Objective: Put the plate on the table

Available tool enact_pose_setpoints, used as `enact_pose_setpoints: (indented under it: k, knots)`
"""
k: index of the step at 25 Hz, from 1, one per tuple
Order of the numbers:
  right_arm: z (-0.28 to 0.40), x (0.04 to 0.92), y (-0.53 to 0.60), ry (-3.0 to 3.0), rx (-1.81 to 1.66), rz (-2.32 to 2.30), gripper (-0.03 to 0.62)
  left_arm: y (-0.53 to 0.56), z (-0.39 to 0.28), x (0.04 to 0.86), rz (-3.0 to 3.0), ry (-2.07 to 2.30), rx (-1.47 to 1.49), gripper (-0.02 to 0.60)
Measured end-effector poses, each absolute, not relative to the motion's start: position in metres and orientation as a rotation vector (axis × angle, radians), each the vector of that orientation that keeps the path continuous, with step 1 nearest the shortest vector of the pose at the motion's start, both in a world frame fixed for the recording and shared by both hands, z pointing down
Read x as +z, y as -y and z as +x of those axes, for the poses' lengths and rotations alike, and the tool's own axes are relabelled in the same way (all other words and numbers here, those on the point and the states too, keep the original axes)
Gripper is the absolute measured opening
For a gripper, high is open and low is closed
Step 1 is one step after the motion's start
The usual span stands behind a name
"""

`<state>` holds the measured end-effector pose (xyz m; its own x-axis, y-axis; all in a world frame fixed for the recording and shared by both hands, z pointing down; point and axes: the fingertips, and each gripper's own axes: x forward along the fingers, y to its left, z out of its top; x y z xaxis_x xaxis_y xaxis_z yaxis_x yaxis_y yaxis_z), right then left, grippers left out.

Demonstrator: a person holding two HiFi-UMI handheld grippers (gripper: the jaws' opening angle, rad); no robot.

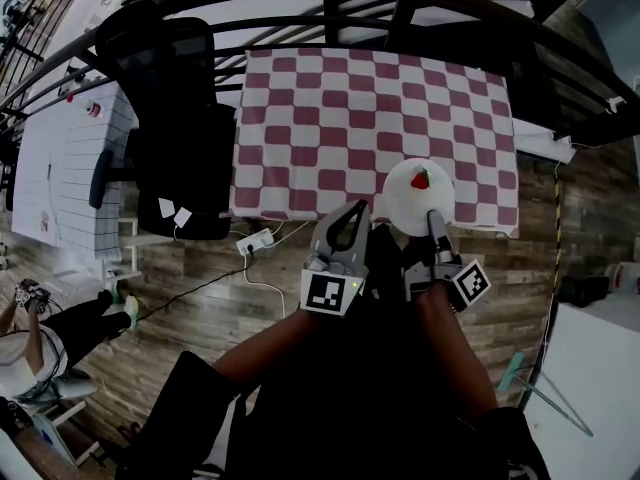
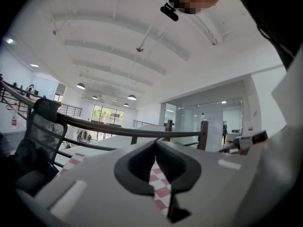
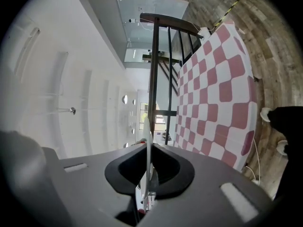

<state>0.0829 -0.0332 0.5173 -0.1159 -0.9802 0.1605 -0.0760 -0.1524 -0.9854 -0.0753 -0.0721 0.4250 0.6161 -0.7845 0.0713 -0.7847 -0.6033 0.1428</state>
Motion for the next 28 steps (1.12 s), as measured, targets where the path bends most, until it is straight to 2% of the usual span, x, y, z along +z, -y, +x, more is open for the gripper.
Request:
enact_pose_setpoints:
  k: [6,17,23,28]
  knots:
    - [0.099,0.539,0.086,-1.370,-1.417,-1.350,0.017,0.122,-0.072,0.424,2.680,1.466,0.015,0.009]
    - [0.117,0.603,0.186,-1.660,-1.495,-1.244,0.017,0.208,-0.024,0.451,2.666,1.531,0.099,0.008]
    - [0.121,0.625,0.224,-1.830,-1.468,-1.191,0.017,0.241,-0.014,0.464,2.627,1.553,0.098,0.008]
    - [0.127,0.670,0.236,-1.807,-1.590,-1.188,0.017,0.259,-0.013,0.468,2.592,1.595,0.095,0.008]
